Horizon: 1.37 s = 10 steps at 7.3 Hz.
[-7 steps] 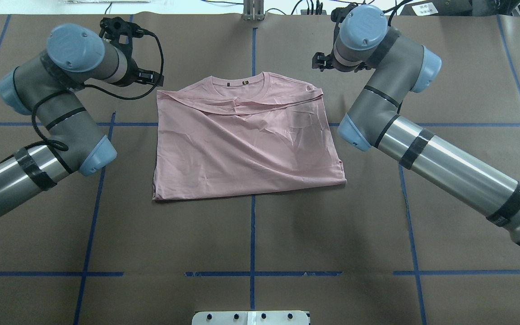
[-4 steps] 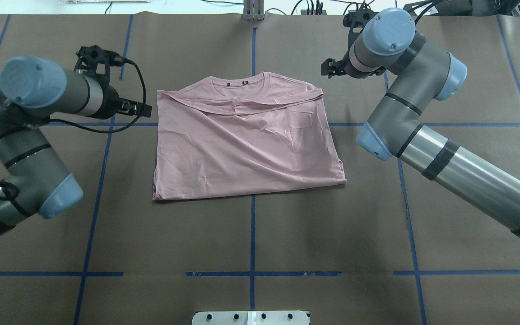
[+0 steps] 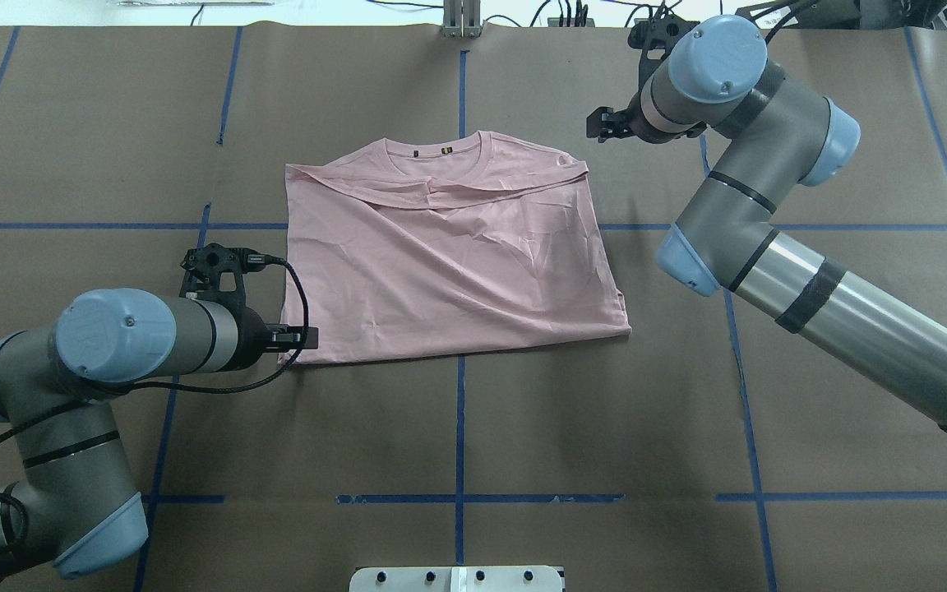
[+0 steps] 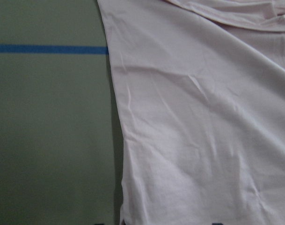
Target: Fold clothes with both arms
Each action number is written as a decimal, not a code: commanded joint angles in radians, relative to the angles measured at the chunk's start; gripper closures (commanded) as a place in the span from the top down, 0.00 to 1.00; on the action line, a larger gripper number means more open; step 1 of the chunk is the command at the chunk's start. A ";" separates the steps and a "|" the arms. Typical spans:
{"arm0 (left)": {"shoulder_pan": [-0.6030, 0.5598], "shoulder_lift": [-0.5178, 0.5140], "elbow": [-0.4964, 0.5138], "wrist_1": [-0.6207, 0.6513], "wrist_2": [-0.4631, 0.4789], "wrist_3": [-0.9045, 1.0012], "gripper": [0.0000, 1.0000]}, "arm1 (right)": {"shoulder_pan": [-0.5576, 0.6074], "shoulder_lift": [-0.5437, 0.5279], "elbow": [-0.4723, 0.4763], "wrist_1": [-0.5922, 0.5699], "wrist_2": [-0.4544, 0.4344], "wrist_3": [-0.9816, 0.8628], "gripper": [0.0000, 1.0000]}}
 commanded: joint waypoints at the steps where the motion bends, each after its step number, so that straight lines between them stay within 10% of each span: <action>1: 0.011 0.005 0.017 0.004 0.006 -0.007 0.75 | 0.000 0.000 0.000 0.000 0.000 -0.001 1.00; 10: 0.022 -0.010 0.042 0.002 0.009 -0.007 0.38 | 0.000 -0.009 0.000 0.000 0.000 -0.002 1.00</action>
